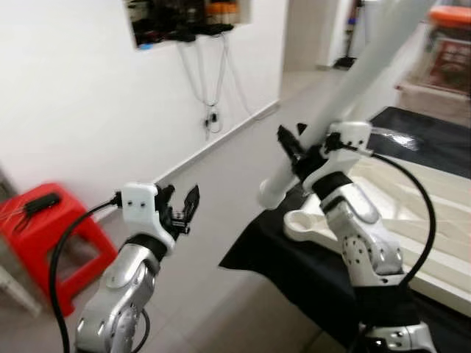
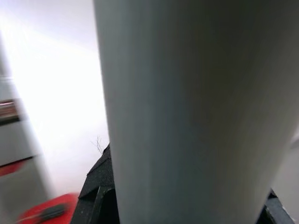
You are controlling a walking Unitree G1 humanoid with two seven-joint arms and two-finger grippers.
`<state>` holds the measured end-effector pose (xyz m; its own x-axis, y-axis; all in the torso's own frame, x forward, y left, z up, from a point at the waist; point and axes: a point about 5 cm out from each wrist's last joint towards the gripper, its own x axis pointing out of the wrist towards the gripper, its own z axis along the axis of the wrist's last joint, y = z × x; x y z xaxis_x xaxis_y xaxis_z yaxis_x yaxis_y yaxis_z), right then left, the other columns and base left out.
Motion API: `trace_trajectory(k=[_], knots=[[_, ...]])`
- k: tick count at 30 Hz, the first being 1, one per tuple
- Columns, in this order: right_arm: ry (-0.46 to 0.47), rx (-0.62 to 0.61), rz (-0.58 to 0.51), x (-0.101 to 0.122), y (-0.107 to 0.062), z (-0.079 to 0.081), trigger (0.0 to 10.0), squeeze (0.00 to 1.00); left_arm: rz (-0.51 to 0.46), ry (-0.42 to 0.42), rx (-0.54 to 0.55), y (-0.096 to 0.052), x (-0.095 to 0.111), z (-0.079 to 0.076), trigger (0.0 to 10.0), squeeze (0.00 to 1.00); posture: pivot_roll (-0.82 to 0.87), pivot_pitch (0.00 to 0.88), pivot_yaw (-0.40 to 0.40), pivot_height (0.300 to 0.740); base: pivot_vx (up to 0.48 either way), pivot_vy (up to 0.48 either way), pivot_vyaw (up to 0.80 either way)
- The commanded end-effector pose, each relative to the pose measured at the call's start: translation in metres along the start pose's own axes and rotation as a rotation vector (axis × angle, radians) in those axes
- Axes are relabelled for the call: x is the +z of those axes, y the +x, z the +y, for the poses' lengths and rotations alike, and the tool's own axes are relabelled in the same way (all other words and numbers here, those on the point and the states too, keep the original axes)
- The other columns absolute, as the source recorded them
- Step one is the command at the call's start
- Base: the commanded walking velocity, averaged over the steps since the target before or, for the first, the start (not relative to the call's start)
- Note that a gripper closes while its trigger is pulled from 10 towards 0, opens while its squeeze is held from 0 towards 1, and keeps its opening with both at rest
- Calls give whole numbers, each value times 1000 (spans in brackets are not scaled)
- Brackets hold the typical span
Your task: Building children table
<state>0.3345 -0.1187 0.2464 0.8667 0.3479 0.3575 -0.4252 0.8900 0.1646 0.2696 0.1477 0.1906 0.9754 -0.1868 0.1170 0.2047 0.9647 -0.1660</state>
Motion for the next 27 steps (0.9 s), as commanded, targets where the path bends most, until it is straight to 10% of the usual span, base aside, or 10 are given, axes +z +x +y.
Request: trace_trajectory(k=[1, 27], knots=[[-12, -29, -20, 5, 0, -6, 10000, 0, -14, 20, 27, 3, 3, 2, 10000, 0, 87, 50, -44, 740, 0, 0, 0], [-55, -159, -32, 0, -7, -16, 10000, 0, -97, 115, 87, 18, 26, 1, 10000, 0, 46, 63, -23, 740, 0, 0, -383]])
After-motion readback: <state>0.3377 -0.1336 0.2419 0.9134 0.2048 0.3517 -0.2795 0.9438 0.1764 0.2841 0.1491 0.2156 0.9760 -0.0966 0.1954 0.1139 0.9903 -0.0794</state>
